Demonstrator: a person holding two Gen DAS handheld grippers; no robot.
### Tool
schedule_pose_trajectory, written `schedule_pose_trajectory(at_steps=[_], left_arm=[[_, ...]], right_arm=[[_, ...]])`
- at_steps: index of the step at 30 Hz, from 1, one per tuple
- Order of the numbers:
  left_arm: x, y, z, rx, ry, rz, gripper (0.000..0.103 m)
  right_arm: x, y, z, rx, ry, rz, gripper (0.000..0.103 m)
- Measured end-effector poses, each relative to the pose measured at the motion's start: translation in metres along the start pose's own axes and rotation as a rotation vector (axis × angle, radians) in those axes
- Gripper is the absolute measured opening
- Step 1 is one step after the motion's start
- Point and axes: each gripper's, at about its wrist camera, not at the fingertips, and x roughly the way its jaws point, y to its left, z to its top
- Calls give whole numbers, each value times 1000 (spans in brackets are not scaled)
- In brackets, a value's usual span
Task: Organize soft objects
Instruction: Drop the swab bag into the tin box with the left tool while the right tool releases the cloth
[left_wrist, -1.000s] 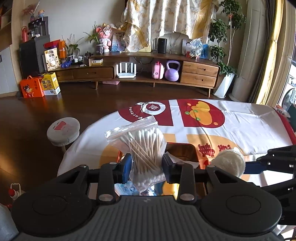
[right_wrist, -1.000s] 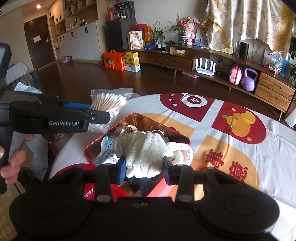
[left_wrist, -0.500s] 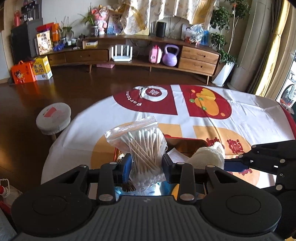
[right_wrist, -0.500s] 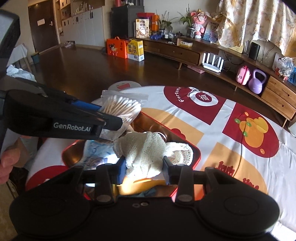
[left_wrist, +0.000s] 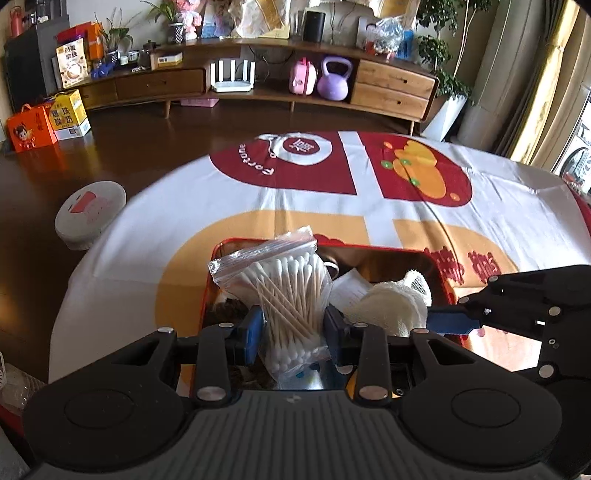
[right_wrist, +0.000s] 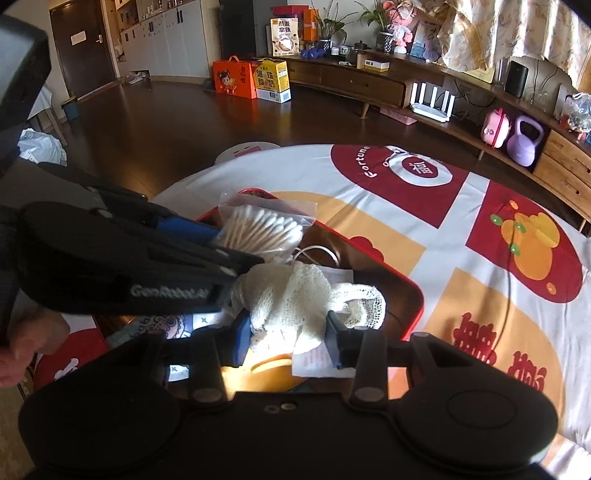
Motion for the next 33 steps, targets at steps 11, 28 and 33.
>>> schedule_pose_trajectory(at_steps=[11,28,33], left_arm=[[19,7,3,-25,52,2,38],[-19,10,-2,-59,-30,34,66],[-37,4,-5,-49,-61,36,71]], right_arm=[[6,-4,1,29,8,2,49],[-30,5,-5,27,-34,-8,64],[-50,9,-7,29,-66,-9,69]])
